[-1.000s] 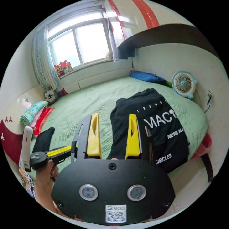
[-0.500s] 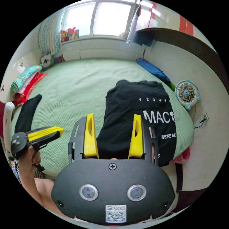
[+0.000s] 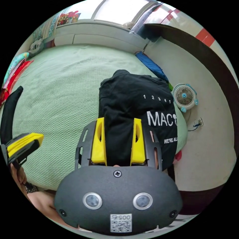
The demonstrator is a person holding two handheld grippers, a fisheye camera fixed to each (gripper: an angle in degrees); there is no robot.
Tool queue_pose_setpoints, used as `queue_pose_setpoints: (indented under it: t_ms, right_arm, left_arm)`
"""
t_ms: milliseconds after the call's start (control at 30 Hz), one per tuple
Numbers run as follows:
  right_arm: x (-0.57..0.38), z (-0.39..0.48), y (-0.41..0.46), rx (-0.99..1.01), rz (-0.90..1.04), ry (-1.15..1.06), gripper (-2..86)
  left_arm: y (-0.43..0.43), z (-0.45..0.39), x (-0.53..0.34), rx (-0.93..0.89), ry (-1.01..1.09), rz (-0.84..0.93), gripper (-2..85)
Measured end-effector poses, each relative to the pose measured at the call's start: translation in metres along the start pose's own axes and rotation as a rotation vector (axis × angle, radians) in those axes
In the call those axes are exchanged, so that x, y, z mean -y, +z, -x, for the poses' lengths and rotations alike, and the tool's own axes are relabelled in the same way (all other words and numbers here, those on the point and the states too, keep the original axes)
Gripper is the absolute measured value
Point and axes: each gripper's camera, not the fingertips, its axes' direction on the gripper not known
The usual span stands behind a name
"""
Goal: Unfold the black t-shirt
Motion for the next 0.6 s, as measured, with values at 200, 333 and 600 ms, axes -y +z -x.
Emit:
queue_pose_setpoints:
  t_ms: [200, 333, 600]
  right_arm:
    - [-0.004, -0.057, -0.011, 0.256, -0.079, 0.173, 2.4]
    - [-0.014, -0.096, -0.019, 0.366, -0.167, 0.329, 0.0]
    - [-0.014, -0.112, -0.023, 0.440, -0.220, 0.379, 3.0]
  left_arm:
    - [0.007, 0.008, 0.008, -0.037, -0.019, -0.002, -0.6]
    - [0.013, 0.004, 0.016, -0.029, 0.003, -0.002, -0.6]
    - [0.030, -0.004, 0.026, -0.102, 0.040, 0.015, -0.6]
